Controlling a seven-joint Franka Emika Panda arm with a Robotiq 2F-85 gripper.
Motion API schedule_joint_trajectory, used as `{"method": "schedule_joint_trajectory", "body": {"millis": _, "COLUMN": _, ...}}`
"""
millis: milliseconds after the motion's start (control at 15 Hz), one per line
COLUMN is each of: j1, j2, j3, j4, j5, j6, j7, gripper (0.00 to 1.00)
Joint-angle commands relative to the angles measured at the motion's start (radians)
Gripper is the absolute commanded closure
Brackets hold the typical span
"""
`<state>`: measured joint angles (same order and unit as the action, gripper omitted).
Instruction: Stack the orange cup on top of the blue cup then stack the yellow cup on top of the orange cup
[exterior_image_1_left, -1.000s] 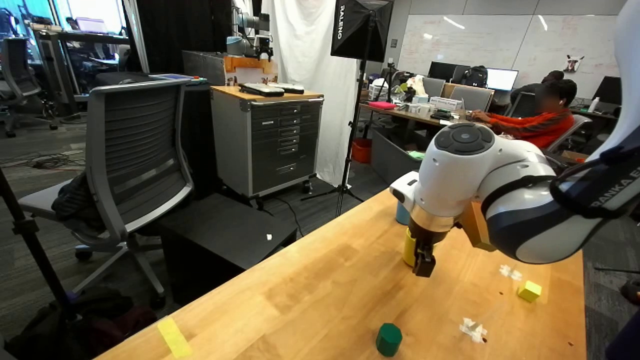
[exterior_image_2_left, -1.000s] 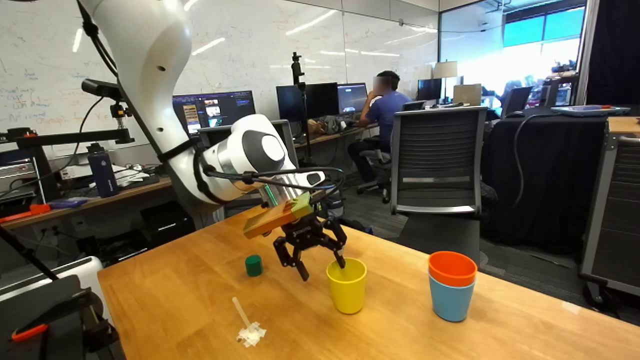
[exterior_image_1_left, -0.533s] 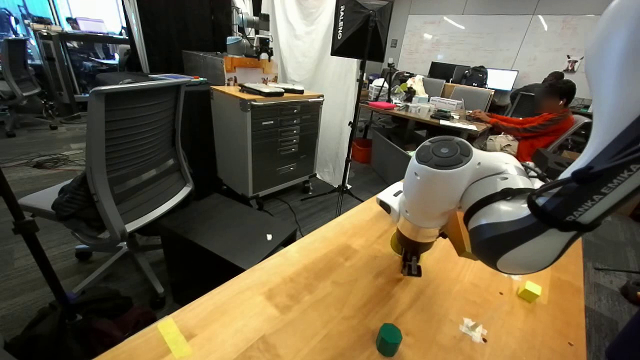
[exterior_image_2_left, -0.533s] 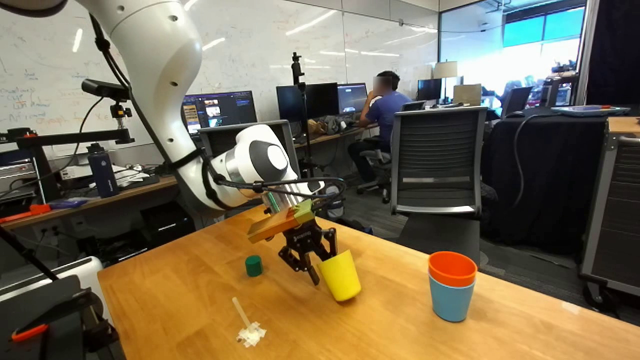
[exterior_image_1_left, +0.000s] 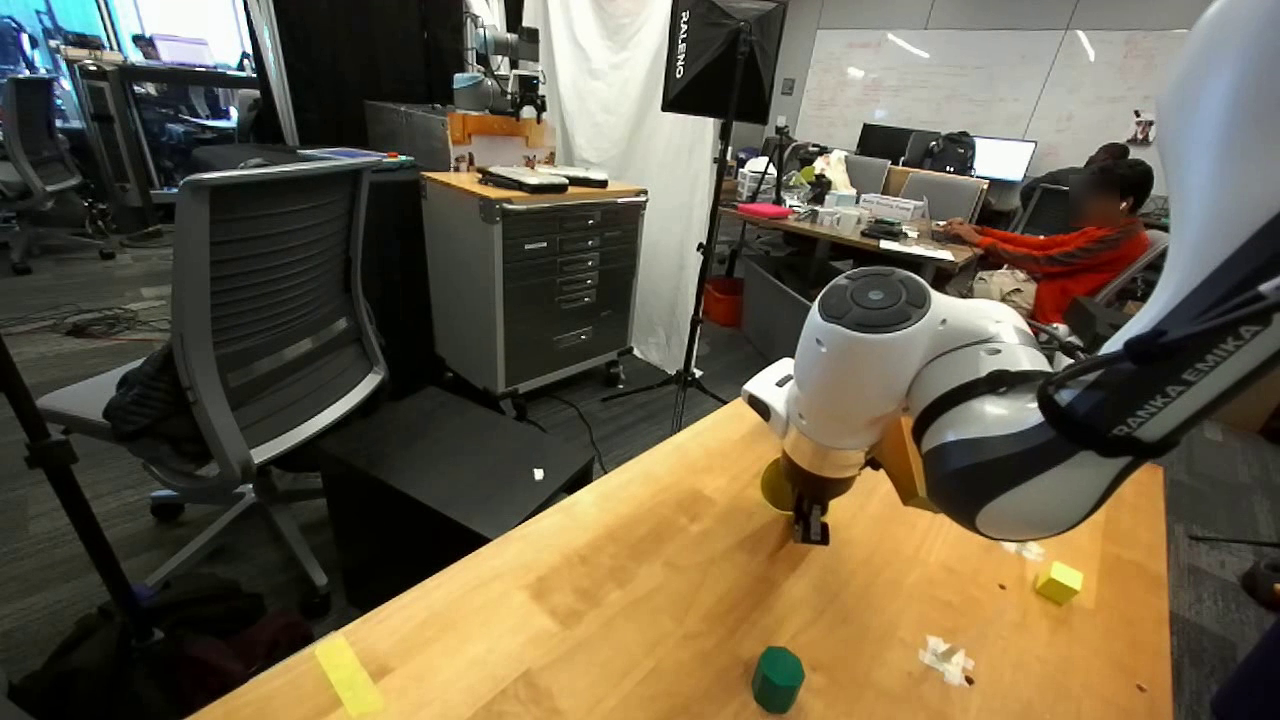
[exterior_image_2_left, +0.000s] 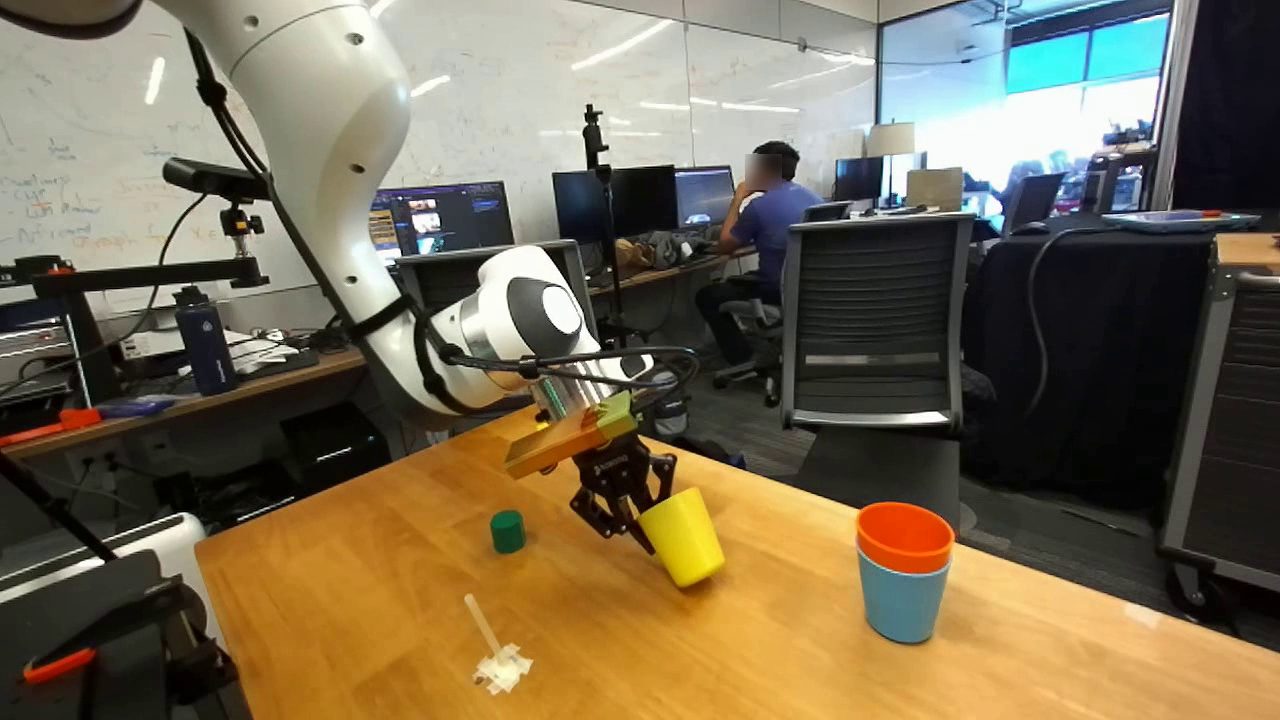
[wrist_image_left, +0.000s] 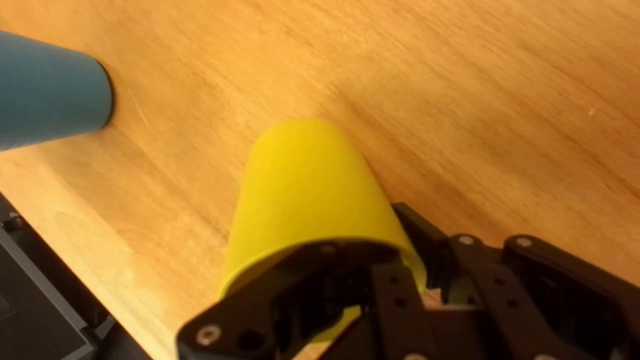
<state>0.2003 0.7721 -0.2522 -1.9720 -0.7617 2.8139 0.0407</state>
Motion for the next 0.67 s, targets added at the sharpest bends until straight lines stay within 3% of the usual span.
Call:
{"method": "schedule_joint_trajectory", "body": {"millis": 0, "j1": 0.022, "j2": -0.029, "j3": 0.002, "j4": -0.018, "j5": -0.034, "j6": 0.014, "j7": 0.016, "gripper": 0.92}}
{"method": "schedule_joint_trajectory", "body": {"millis": 267, "j1": 0.066, "j2": -0.103, "j3": -0.015, "j4": -0.078, "j5": -0.102, "j6": 0.052, "j7": 0.045, "gripper": 0.96}}
{"method": "schedule_joint_trajectory", "body": {"millis": 600, "j1": 0.182, "j2": -0.22, "j3": -0.104, "j4": -0.178, "j5": -0.245, "j6": 0.133, "j7": 0.136, "gripper": 0.95}}
